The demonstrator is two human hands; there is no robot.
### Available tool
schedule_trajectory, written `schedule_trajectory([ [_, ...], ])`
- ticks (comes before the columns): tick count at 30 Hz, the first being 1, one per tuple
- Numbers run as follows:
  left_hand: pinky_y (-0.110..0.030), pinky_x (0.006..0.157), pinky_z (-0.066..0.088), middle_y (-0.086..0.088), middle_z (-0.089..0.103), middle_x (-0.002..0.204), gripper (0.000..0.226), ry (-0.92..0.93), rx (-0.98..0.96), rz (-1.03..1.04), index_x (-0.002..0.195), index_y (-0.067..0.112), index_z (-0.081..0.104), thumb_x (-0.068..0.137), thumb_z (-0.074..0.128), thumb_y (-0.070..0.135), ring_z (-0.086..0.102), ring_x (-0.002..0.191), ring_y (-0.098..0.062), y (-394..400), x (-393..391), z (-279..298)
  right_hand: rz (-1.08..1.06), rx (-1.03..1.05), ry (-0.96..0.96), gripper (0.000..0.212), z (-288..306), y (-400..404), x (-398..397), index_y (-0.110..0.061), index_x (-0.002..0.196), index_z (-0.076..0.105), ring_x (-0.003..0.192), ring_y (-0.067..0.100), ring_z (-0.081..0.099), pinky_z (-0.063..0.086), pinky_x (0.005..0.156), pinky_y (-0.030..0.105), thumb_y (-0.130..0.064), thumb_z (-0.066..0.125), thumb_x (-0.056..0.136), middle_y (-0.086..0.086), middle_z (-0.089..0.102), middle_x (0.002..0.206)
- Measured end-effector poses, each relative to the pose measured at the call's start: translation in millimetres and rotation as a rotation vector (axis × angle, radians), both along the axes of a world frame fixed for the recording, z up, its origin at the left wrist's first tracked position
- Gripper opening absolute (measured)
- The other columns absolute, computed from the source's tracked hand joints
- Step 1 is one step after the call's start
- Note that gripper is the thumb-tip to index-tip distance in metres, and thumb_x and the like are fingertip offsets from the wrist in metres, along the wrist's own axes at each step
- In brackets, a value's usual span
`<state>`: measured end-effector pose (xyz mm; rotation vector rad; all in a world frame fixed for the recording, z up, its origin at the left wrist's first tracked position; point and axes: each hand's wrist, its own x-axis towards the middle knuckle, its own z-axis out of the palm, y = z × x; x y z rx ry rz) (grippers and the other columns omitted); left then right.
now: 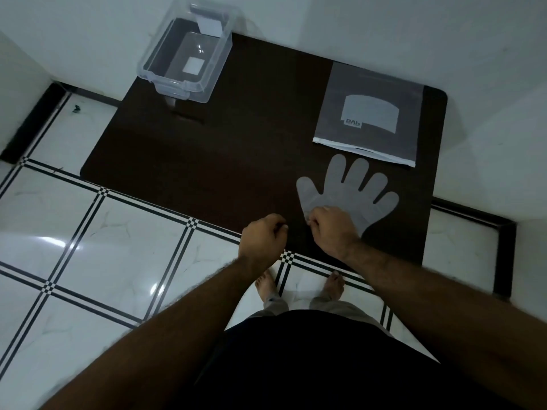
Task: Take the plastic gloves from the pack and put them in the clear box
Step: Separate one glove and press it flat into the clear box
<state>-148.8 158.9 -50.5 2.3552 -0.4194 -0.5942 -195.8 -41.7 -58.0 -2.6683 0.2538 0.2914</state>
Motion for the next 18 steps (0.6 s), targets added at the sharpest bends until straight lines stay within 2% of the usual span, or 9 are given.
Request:
schedule_trajectory([
  [2, -0.013, 0.069, 0.049, 0.015, 0.069, 0.101, 0.021, 0.105, -0.036, 0.033, 0.124, 0.024, 0.072, 0.105, 0.063, 0.028, 0.065, 0.083, 0.004, -7.6, 4.1, -2.2, -0.052, 0.084, -0.006, 0.005, -0.7, -4.0, -2.1, -0.021, 0.098, 0.067, 0.089, 0.014, 0.062, 0.057, 0.084, 0.036, -0.021, 0.063, 0.101, -0.004, 0.067, 0.095],
  [5, -0.028, 0.075, 0.065, 0.009, 0.075, 0.1, 0.015, 0.315, -0.145, 0.169, 0.115, 0.026, 0.075, 0.103, 0.067, 0.024, 0.075, 0.084, -0.007, -22.9, 8.4, -6.5, -0.161, 0.258, -0.029, 0.005, 1.8, -10.3, -5.4, -0.018, 0.098, 0.066, 0.087, 0.014, 0.062, 0.055, 0.08, 0.031, -0.016, 0.064, 0.102, -0.002, 0.066, 0.094],
  [7, -0.031, 0.078, 0.067, 0.001, 0.078, 0.102, 0.013, 0.457, -0.233, 0.294, 0.11, 0.023, 0.076, 0.103, 0.068, 0.017, 0.078, 0.087, -0.013, -35.1, 7.9, -6.3, -0.244, 0.356, -0.021, 0.005, 4.1, -13.7, -8.4, -0.015, 0.098, 0.066, 0.087, 0.016, 0.064, 0.055, 0.078, 0.03, -0.015, 0.064, 0.103, 0.0, 0.067, 0.094],
  [11, -0.033, 0.084, 0.066, -0.012, 0.08, 0.109, 0.015, 0.763, -0.492, 0.519, 0.113, 0.009, 0.078, 0.101, 0.07, 0.009, 0.078, 0.098, -0.022, -59.1, 7.5, -1.0, -0.39, 0.533, 0.03, 0.006, 11.2, -21.9, -14.1, -0.014, 0.099, 0.068, 0.086, 0.019, 0.065, 0.054, 0.075, 0.03, -0.017, 0.065, 0.103, 0.003, 0.068, 0.092],
  [14, -0.037, 0.089, 0.065, -0.011, 0.082, 0.108, 0.018, 0.869, -0.572, 0.562, 0.115, 0.006, 0.078, 0.097, 0.074, 0.006, 0.08, 0.102, -0.024, -77.0, 10.4, 4.8, -0.488, 0.655, 0.095, 0.011, 14.4, -29.7, -15.7, -0.016, 0.095, 0.069, 0.083, 0.02, 0.067, 0.057, 0.073, 0.035, -0.021, 0.065, 0.104, 0.009, 0.071, 0.092],
  [18, -0.041, 0.093, 0.064, -0.016, 0.081, 0.107, 0.026, 0.878, -0.598, 0.579, 0.116, 0.003, 0.076, 0.091, 0.079, -0.001, 0.079, 0.104, -0.03, -86.7, 11.5, 6.7, -0.584, 0.774, 0.144, 0.015, 17.8, -31.6, -14.9, -0.015, 0.094, 0.071, 0.08, 0.018, 0.067, 0.057, 0.067, 0.029, -0.019, 0.061, 0.106, 0.008, 0.071, 0.088],
])
